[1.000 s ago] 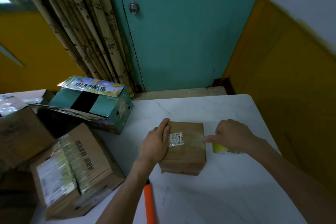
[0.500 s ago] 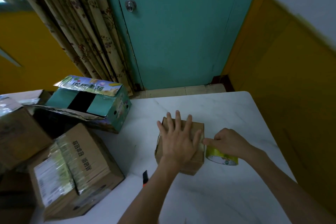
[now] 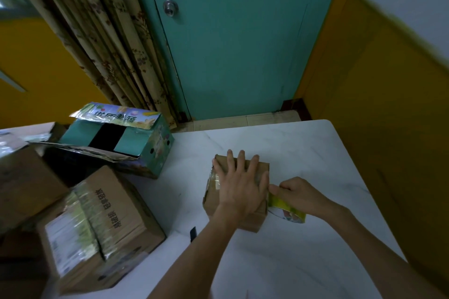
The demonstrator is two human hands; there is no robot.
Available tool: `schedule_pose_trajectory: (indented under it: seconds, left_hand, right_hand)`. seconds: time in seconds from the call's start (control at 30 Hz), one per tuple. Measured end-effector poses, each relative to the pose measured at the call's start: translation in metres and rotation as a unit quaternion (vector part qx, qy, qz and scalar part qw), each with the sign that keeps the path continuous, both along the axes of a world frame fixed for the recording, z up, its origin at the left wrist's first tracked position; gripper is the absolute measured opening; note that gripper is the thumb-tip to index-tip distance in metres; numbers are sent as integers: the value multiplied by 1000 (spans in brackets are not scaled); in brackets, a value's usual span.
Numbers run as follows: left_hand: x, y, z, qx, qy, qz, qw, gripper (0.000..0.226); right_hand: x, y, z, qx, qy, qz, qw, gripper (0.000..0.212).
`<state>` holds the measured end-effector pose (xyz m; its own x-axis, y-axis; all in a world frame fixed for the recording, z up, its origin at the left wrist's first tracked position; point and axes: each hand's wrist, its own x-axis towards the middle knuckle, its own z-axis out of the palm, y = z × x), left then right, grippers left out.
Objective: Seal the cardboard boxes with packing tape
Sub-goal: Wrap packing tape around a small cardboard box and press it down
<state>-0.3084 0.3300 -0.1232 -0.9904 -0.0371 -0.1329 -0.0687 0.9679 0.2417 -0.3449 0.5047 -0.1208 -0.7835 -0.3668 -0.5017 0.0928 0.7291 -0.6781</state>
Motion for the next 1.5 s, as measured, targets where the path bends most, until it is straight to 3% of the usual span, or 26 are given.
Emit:
schedule_pose_trajectory:
  seconds: [0.1, 0.37, 0.5, 0.73, 0.93, 1.07, 1.17, 1.27, 1.4, 1.5]
  left_hand:
    - [0, 0, 3, -3, -10, -5, 1000, 63]
    - [8, 11, 16, -44, -83, 29, 995, 97]
    - [7, 5, 19, -23, -91, 46, 995, 87]
    - [8, -25, 16, 38, -22, 70, 997, 67]
    - [-20, -26, 33, 53, -182, 129, 973, 90]
    - [-16, -29, 29, 52, -105, 113, 987, 76]
    - [-8, -49, 29, 106, -62, 126, 984, 71]
    - [1, -81, 26, 184, -30, 139, 973, 66]
    - [10, -122, 15, 281, -4, 177, 943, 57]
    - [10, -135, 9, 331, -11, 181, 926, 50]
  right_hand:
    - [2, 5, 18, -54, -131, 5, 990, 50]
    - [-1, 22, 29, -74, -238, 71, 966, 36]
    - [3, 17, 32, -50, -190, 58, 979, 38]
    - [-2, 8, 65, -26, -150, 94, 984, 46]
    - [-4, -4, 75, 26, -104, 117, 987, 41]
    - [-2, -1, 71, -11, -126, 80, 989, 46]
    - [1, -1, 68, -3, -114, 73, 991, 51]
    - [1, 2, 63, 50, -82, 35, 995, 55]
    - [-4, 8, 55, 129, -7, 59, 990, 59]
    - [-2, 3, 58, 106, -23, 38, 993, 57]
